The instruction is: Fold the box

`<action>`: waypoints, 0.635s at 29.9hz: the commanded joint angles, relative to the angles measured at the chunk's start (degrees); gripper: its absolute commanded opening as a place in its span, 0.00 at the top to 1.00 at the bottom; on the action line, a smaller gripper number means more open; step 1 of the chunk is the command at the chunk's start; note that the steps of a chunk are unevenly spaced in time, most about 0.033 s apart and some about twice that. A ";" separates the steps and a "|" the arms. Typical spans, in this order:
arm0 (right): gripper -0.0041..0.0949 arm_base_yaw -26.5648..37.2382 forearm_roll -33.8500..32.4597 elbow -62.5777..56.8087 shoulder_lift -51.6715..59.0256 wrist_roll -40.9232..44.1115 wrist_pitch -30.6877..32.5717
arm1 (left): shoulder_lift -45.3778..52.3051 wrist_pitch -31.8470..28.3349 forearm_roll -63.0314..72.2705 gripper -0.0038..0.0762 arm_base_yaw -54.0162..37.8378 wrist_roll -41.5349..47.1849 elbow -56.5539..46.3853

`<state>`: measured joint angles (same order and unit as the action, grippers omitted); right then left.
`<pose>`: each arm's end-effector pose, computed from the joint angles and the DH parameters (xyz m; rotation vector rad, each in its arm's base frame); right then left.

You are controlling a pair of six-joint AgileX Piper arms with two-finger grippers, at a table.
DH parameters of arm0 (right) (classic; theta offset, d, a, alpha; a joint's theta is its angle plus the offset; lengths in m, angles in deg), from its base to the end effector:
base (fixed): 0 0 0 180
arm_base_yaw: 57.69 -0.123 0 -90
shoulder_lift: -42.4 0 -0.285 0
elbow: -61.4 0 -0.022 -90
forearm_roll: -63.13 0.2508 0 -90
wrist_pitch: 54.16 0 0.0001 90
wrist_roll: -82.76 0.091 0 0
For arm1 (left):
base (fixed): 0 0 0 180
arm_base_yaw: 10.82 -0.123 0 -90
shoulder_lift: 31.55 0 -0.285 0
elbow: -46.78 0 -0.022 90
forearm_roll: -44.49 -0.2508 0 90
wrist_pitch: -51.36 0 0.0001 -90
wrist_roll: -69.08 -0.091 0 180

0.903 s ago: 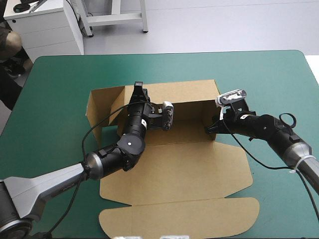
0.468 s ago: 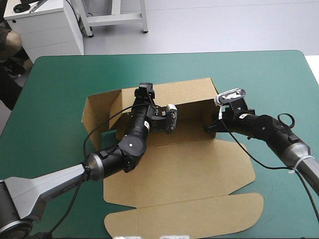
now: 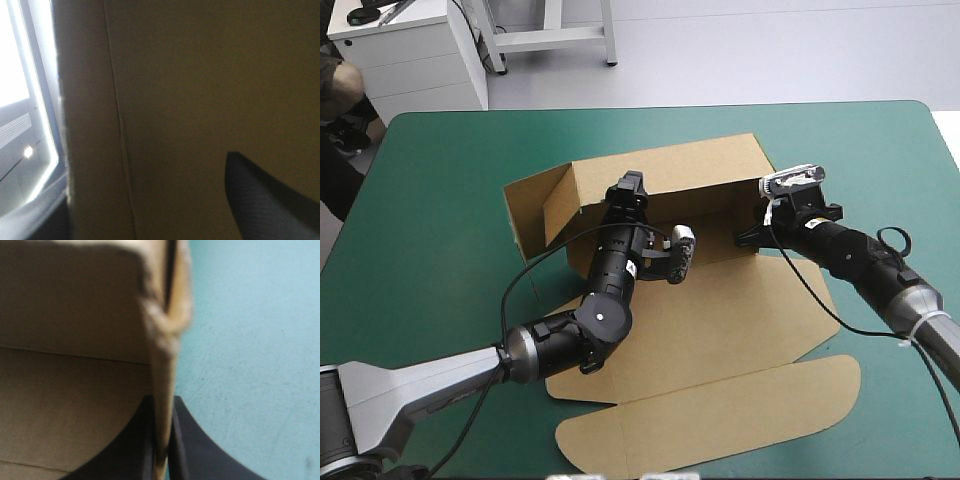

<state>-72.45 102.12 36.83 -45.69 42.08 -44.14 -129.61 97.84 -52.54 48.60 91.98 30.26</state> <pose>0.2956 0.0882 0.2856 -0.3748 2.0754 0.2477 0.2281 -0.2572 0.3022 1.4645 1.1876 0.9606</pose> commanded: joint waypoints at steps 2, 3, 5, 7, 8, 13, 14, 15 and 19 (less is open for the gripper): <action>0.98 1.52 1.80 3.94 -0.91 0.58 -2.74 | 2.41 6.38 -2.44 0.32 2.86 0.92 1.71; 0.98 1.93 1.80 4.44 -1.78 0.58 -2.16 | 2.41 6.86 -2.44 0.32 3.40 0.92 1.71; 0.98 2.73 1.80 5.69 -3.10 0.69 -0.82 | 2.41 7.54 -2.06 0.32 4.61 0.92 1.71; 0.98 3.06 1.62 6.46 -3.95 0.83 0.04 | 2.41 7.66 -1.65 0.36 5.63 0.92 1.71; 0.98 3.06 1.61 6.46 -3.95 0.83 0.04 | 2.41 7.66 -1.38 0.40 6.09 0.92 1.71; 0.98 3.06 1.18 6.46 -4.45 0.83 1.01 | 2.41 4.81 4.13 0.95 9.03 -10.81 1.71; 0.98 3.06 1.18 6.46 -4.58 0.83 1.25 | 2.41 3.60 7.39 0.93 9.15 -16.63 1.84; 0.98 3.06 1.18 6.46 -4.56 0.83 1.53 | 2.41 2.69 11.62 0.93 9.15 -21.54 2.30; 0.98 3.06 1.18 6.46 -4.56 0.73 2.35 | 2.41 3.16 31.70 0.94 7.53 -36.40 6.51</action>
<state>-69.65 102.13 41.22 -52.12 42.34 -40.02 -129.61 99.33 -30.41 57.13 65.54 32.35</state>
